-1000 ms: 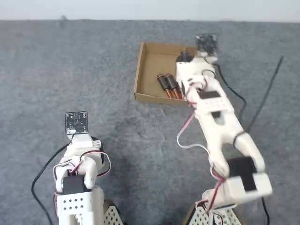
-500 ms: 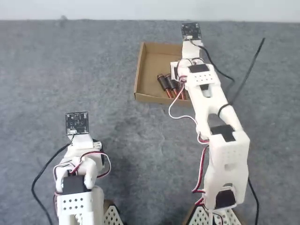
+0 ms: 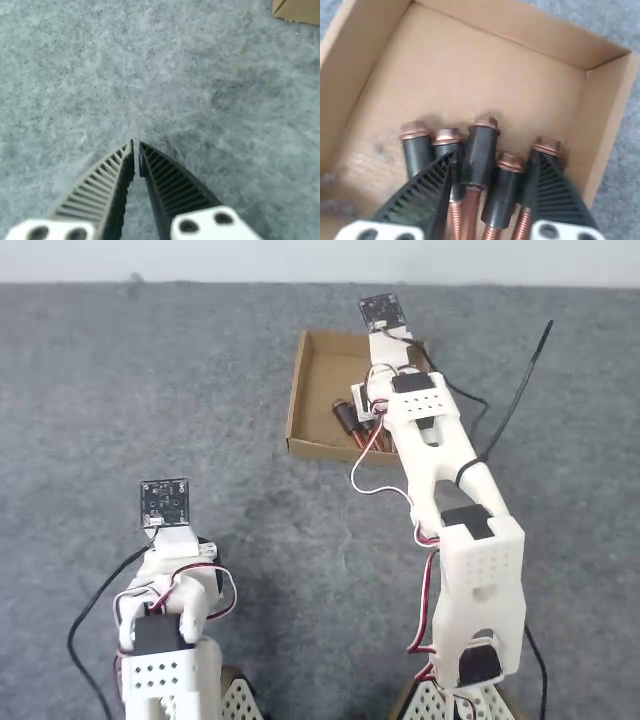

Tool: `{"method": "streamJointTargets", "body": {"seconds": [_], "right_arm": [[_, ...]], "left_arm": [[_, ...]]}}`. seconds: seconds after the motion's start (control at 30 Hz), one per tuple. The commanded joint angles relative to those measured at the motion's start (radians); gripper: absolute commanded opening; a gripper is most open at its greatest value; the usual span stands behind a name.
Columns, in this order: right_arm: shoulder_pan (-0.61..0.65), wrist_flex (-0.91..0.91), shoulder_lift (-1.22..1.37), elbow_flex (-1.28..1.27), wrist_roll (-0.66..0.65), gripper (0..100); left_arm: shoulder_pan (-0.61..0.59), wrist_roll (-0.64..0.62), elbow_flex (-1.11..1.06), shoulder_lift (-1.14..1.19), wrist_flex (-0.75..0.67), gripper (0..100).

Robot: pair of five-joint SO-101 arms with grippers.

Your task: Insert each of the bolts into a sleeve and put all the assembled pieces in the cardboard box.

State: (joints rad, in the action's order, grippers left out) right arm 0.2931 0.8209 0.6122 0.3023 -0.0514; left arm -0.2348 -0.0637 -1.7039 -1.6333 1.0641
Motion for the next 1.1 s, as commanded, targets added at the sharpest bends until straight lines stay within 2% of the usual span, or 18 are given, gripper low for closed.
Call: {"method": "streamJointTargets", "body": {"seconds": [0.0, 0.1, 0.13, 0.2, 0.3, 1.07], "right_arm": [[0.005, 0.005, -0.047, 0.058, -0.012, 13.1], [0.005, 0.005, -0.074, 0.055, -0.011, 0.8], [0.005, 0.005, -0.087, 0.054, -0.011, 0.2], [0.004, 0.007, -0.12, 0.034, -0.011, 2.7], [0.005, 0.007, -0.202, -0.038, -0.011, 0.3], [0.008, -0.053, -1.095, -0.971, 0.043, 0.6]], "left_arm": [[-0.008, 0.011, 0.025, -0.021, 0.008, 1], [-0.008, 0.011, 0.025, -0.021, 0.008, 1], [-0.008, 0.011, 0.025, -0.021, 0.008, 1], [-0.008, 0.011, 0.025, -0.021, 0.008, 1], [-0.008, 0.011, 0.025, -0.021, 0.008, 1], [-0.008, 0.011, 0.025, -0.021, 0.008, 1]]}}
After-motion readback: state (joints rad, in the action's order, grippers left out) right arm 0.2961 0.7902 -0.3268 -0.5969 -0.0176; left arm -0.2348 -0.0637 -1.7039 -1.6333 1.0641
